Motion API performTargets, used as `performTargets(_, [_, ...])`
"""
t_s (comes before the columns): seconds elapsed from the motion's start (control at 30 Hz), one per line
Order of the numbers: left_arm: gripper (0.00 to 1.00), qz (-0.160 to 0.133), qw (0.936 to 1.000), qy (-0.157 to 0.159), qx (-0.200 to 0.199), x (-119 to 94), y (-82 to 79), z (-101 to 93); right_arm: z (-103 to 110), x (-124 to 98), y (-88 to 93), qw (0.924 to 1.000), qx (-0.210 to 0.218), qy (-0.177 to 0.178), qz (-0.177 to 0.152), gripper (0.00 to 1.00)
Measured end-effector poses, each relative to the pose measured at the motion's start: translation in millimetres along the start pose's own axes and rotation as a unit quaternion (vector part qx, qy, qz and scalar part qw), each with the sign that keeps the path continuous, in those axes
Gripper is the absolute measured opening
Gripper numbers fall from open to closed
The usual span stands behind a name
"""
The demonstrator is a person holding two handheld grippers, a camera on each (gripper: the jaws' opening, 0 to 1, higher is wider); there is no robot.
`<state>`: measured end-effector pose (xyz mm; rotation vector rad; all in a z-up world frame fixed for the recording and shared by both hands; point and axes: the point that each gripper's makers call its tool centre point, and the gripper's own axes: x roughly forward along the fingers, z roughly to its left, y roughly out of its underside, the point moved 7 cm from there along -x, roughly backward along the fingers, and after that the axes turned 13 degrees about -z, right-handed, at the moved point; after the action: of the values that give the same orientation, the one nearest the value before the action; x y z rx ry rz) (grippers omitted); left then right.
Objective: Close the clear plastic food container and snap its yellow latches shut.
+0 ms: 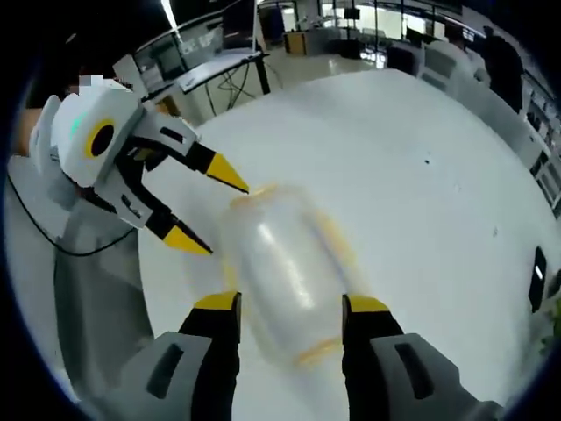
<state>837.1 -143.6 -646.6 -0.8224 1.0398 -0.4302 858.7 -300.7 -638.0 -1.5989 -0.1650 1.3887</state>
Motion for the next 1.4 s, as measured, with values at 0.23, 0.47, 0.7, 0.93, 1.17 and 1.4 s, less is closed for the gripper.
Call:
performTargets(0.23, [0.36, -0.034, 0.9988, -0.032, -0.017, -5, 3.8, 1.5, 8, -9, 9.4, 0.9983, 0.006, 0.031, -0.050, 0.43])
performTargets(0.47, [0.39, -0.070, 0.9950, -0.053, -0.048, -8, 8.6, -1.2, 16, -16, 20.3, 0.9926, 0.019, 0.059, -0.104, 0.42])
performTargets(0.7, [0.45, -0.081, 0.9922, -0.070, -0.063, -12, 20.7, -6.7, 26, -21, 32.9, 0.9852, 0.031, 0.082, -0.147, 0.41])
performTargets(0.93, [0.44, -0.079, 0.9920, -0.071, -0.069, -11, 30.1, -11.1, 33, -25, 45.9, 0.9823, 0.023, 0.098, -0.158, 0.44])
performTargets(1.17, [0.43, -0.069, 0.9928, -0.069, -0.069, -3, 36.8, -11.6, 27, -26, 64.5, 0.9783, 0.020, 0.136, -0.155, 0.47])
performTargets(1.4, [0.42, -0.057, 0.9941, -0.069, -0.062, 4, 41.0, -6.8, 22, -18, 75.6, 0.9785, 0.031, 0.145, -0.143, 0.46])
